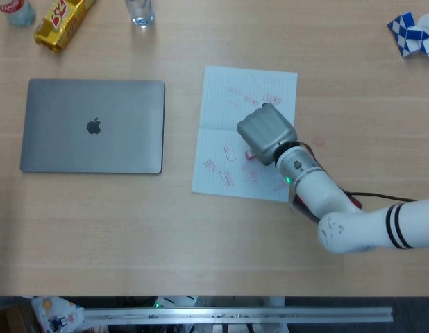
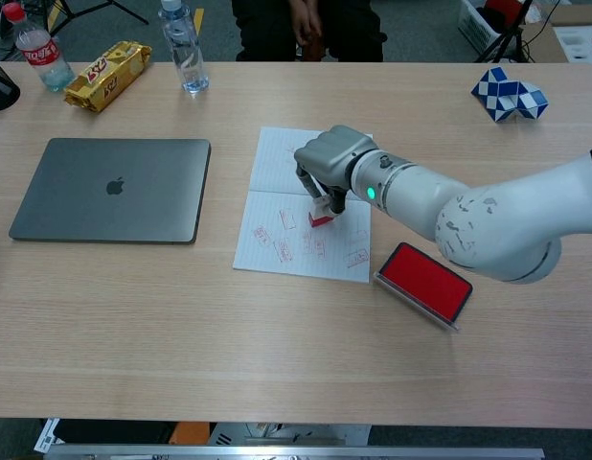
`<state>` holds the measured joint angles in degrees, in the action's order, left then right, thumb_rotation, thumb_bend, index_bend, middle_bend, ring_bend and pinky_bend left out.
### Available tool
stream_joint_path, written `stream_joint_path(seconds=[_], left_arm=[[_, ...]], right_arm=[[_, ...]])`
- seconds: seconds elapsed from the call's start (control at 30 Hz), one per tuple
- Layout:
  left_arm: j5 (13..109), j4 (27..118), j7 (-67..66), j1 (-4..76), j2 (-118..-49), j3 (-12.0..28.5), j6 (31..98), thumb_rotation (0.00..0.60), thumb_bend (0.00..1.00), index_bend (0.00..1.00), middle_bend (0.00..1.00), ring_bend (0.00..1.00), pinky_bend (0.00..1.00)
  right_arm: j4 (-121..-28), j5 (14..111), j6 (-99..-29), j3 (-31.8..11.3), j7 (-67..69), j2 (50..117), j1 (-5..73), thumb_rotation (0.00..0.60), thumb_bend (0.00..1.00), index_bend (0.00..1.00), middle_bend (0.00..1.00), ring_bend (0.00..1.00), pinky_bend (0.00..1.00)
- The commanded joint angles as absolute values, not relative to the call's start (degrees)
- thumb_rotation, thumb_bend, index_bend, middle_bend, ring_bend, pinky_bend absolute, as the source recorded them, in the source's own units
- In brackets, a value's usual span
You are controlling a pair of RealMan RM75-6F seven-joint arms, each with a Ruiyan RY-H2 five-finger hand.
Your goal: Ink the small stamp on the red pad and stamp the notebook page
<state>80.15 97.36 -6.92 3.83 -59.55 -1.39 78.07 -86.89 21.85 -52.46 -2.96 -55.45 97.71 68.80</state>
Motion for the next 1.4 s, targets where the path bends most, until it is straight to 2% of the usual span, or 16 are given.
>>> stream_joint_path(seconds=[0.03,0.93,1.4], left_arm=[[80.0,97.48,-7.09,3.9,-59.45,-1.47,77.77,0.6,0.21,0.0,0.0,0.01,0.02],[78.99,97.15,-7.32,3.88,-59.53,-1.27,77.23,0.6,0.21,0.0,0.0,0.01,0.02],[78.93,97.18,-7.28,3.72,-59.44,-1.34,77.29,0.6,0.21,0.0,0.0,0.01,0.02]], right_arm=[[-86.1,21.07,-52.37,-3.02,-55.82,98.52,69.35,0.6,0.48,0.86,0.72,0.6,0.37],[-80.97,17.41,-51.75,-2.89,-57.63,102.13,71.26,0.6,0.48,0.87,0.73,0.61,0.37],[-82.8,18.01,-52.62,-3.41,-57.01,101.12,70.92,0.6,0.49,0.88,0.73,0.61,0.37]])
